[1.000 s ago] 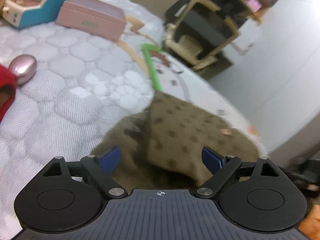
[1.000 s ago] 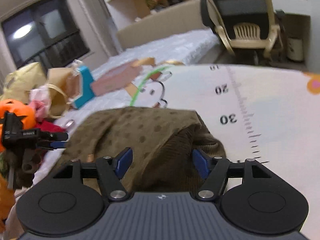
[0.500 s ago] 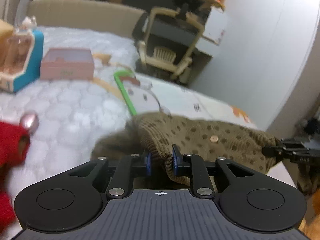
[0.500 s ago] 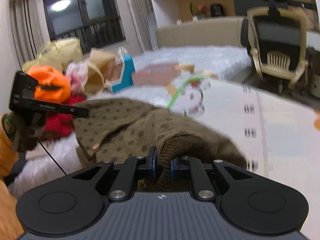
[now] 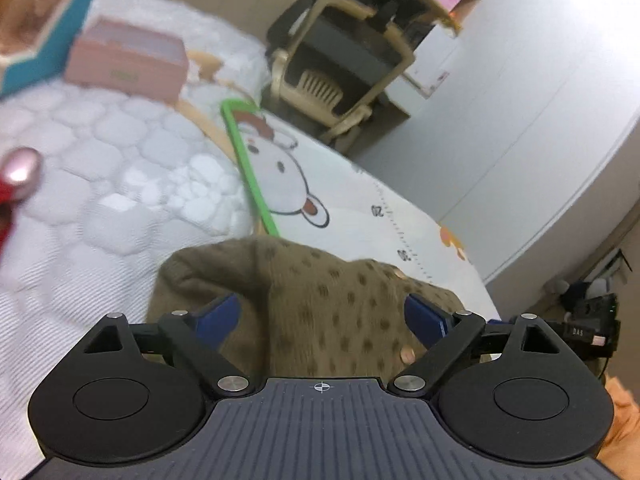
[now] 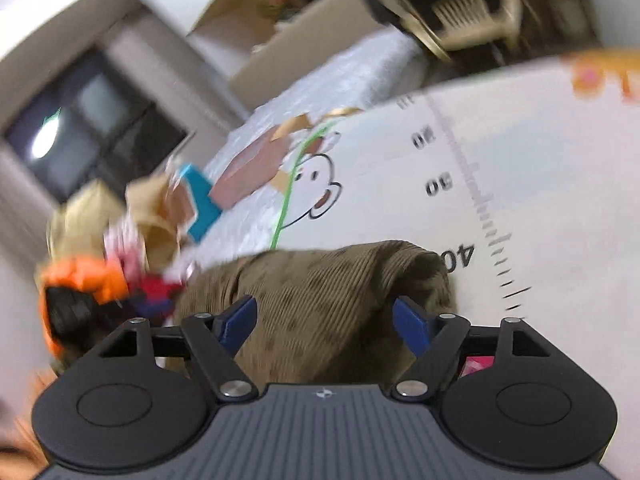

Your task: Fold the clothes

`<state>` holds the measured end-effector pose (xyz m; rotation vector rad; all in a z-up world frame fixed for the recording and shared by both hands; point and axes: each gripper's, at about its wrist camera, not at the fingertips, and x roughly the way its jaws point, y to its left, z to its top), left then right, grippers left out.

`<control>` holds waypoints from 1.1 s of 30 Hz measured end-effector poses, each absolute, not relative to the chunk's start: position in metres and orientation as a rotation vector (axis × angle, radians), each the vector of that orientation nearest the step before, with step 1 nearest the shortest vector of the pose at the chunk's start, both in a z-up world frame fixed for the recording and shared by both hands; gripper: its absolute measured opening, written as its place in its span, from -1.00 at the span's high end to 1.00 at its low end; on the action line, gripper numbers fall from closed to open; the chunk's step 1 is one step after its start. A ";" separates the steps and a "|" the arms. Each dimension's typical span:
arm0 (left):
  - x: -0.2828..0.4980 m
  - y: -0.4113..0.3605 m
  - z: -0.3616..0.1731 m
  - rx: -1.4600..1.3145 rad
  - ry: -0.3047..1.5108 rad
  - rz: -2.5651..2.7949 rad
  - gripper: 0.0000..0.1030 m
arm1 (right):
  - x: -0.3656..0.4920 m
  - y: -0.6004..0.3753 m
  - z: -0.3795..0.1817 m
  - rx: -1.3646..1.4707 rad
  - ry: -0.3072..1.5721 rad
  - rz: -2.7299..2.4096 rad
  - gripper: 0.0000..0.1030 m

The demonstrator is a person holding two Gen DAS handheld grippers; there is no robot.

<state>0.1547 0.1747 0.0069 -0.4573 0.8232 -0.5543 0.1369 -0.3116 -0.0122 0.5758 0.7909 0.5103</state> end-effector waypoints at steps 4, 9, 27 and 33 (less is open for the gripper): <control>0.204 0.153 -0.026 -0.492 0.976 -0.571 -0.82 | 0.185 -0.300 -0.049 0.716 0.901 0.533 -0.48; 0.247 0.137 -0.031 -0.545 0.975 -0.609 -0.84 | 0.243 -0.287 -0.060 0.697 0.931 0.560 -0.48; 0.216 0.075 0.011 -0.121 0.706 -0.643 -0.91 | 0.231 -0.210 -0.016 -0.126 0.613 0.463 -0.48; 0.183 0.046 -0.033 0.001 0.802 -0.644 -0.92 | 0.200 -0.201 -0.048 -0.154 0.713 0.480 -0.55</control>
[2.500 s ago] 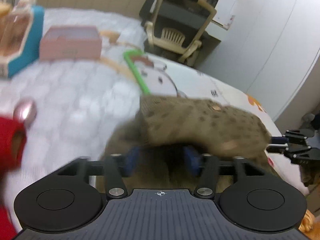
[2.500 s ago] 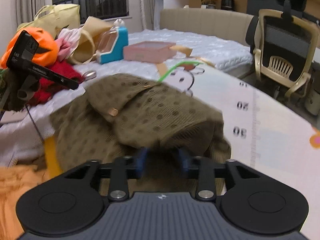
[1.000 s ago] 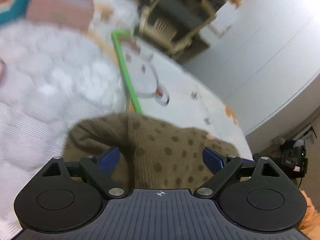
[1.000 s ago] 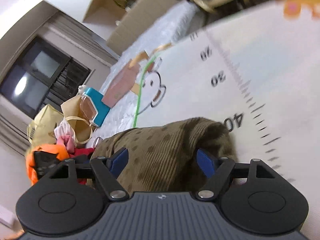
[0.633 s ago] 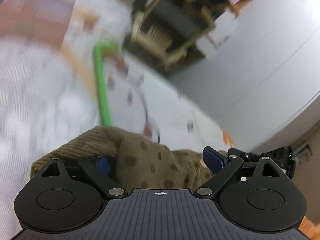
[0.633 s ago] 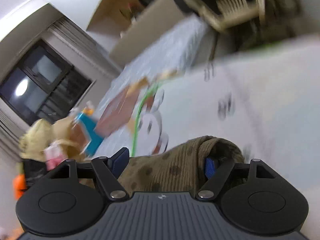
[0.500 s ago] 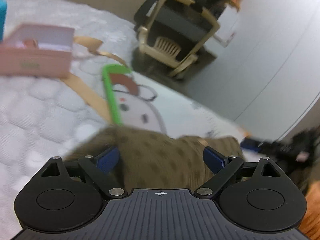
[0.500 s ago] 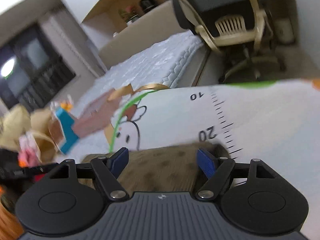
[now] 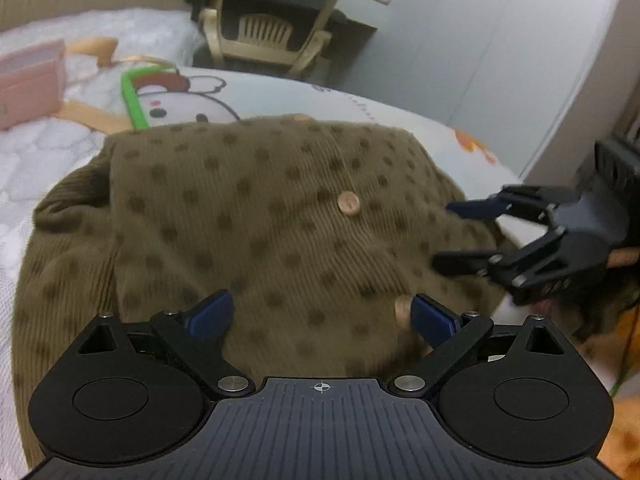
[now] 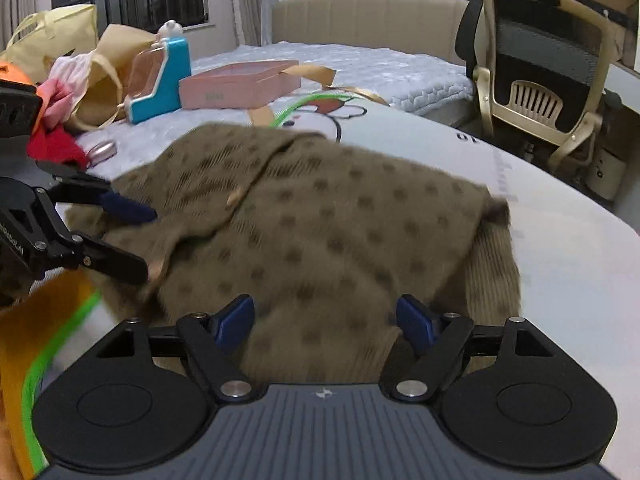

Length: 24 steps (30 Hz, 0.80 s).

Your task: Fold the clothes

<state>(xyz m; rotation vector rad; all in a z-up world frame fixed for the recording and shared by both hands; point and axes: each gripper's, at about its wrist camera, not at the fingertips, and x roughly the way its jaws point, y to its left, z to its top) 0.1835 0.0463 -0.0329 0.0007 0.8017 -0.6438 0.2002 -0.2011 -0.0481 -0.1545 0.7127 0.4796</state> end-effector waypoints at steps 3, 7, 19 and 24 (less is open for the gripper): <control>0.169 0.053 -0.023 0.027 0.798 -0.677 -0.92 | 0.174 -0.220 -0.049 -0.164 0.726 0.466 -0.56; 0.173 0.060 -0.001 -0.041 0.756 -0.696 -0.94 | 0.174 -0.228 -0.029 -0.147 0.665 0.444 -0.56; 0.220 0.019 -0.024 -0.122 0.747 -0.594 -1.00 | 0.281 -0.208 -0.020 0.061 0.714 0.340 -1.00; 0.220 0.030 -0.025 -0.168 0.756 -0.608 -1.00 | 0.302 -0.205 -0.054 0.115 0.794 0.285 -1.00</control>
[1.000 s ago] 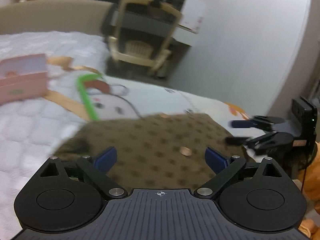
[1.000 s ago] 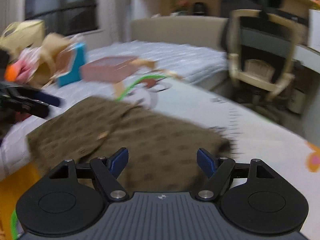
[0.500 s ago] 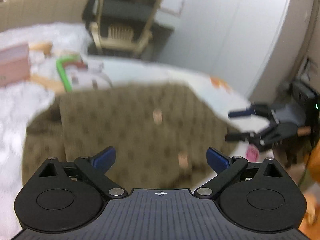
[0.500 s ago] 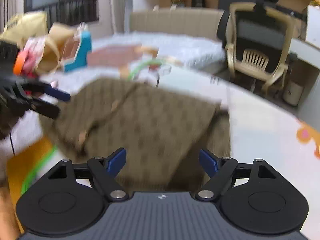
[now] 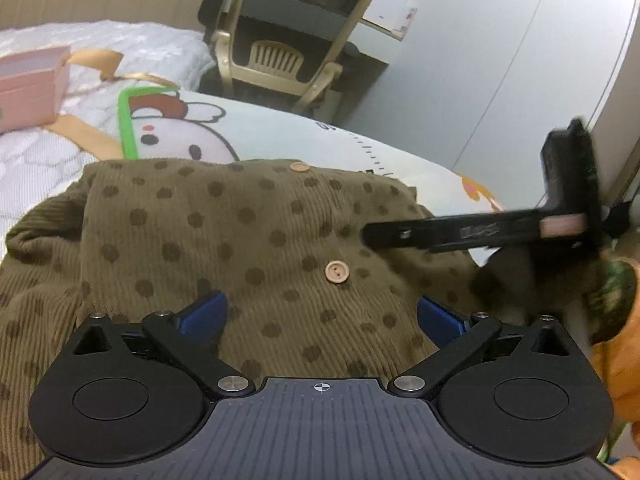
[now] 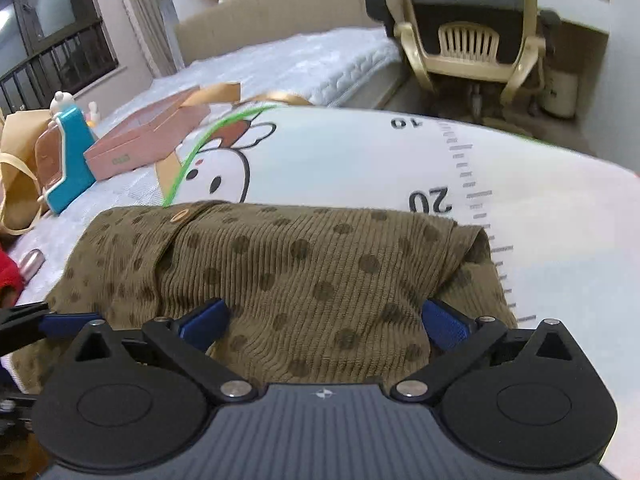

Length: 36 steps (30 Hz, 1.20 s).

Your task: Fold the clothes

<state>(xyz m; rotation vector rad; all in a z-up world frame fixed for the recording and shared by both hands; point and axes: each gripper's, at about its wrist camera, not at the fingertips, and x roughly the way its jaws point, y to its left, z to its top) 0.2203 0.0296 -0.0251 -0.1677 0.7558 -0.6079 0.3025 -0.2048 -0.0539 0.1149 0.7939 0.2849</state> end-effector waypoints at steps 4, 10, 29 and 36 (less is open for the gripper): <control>0.220 0.031 -0.028 -0.175 0.748 -0.619 -1.00 | 0.302 -0.205 -0.052 0.128 0.833 0.281 -1.00; 0.221 0.035 -0.029 -0.193 0.747 -0.633 -1.00 | 0.300 -0.216 -0.045 0.176 0.888 0.306 -1.00; 0.218 0.037 -0.032 -0.214 0.720 -0.636 -1.00 | 0.253 -0.215 -0.058 0.151 0.760 0.289 -1.00; 0.214 0.030 -0.032 -0.176 0.705 -0.604 -1.00 | 0.248 -0.225 -0.061 0.204 0.723 0.325 -1.00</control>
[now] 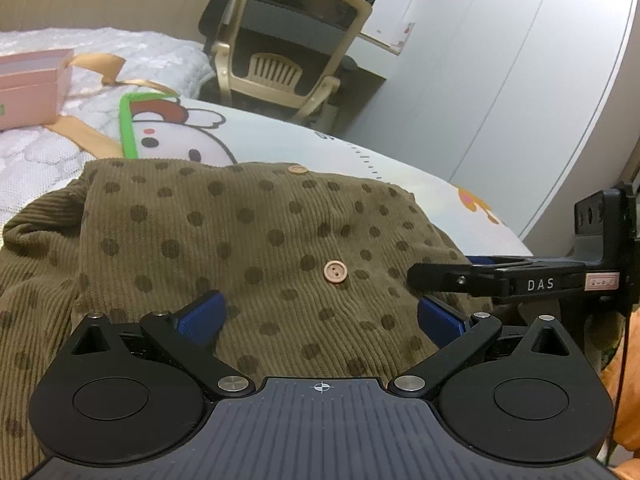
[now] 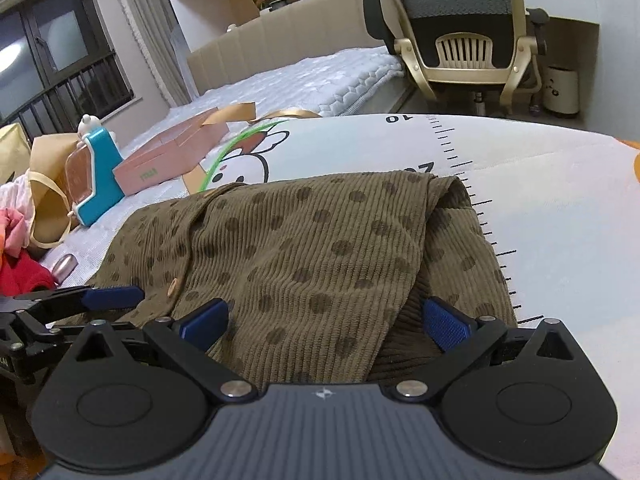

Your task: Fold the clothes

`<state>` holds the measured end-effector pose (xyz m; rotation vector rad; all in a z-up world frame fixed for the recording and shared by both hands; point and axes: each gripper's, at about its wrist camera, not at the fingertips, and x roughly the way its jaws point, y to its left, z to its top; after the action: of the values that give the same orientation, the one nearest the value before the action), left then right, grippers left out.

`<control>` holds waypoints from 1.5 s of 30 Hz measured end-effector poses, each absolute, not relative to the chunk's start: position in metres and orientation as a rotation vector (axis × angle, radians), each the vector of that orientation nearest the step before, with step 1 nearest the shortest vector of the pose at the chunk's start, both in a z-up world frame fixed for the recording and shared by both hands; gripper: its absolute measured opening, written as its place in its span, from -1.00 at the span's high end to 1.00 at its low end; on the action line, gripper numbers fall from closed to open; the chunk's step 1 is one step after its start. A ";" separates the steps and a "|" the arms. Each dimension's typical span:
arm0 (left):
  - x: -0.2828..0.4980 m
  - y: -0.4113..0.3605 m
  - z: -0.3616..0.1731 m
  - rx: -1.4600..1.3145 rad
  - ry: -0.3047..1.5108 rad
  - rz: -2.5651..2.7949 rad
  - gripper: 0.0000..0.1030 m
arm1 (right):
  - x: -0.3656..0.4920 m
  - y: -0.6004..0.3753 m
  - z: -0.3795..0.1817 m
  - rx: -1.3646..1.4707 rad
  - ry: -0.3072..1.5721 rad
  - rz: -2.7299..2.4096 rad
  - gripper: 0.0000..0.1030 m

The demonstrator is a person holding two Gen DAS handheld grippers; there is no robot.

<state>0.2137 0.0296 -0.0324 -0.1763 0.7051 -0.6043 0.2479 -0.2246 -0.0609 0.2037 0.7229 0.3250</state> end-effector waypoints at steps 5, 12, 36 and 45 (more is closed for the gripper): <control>0.218 0.039 -0.027 -0.254 0.751 -0.620 -1.00 | 0.244 -0.209 -0.061 0.106 0.723 0.291 -1.00; 0.241 0.112 -0.002 -0.492 0.709 -0.548 -1.00 | 0.242 -0.198 -0.061 0.037 0.729 0.261 -1.00; 0.254 0.118 -0.016 -0.299 0.842 -0.563 -1.00 | 0.232 -0.198 -0.053 0.008 0.702 0.245 -1.00; 0.197 0.096 -0.035 0.037 0.891 -0.544 -1.00 | 0.194 -0.208 -0.053 -0.132 0.806 0.271 -1.00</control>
<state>0.1971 0.0955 -0.0348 0.0366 0.8908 -0.5444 0.1942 -0.2078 -0.0535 -0.1316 0.8065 0.2711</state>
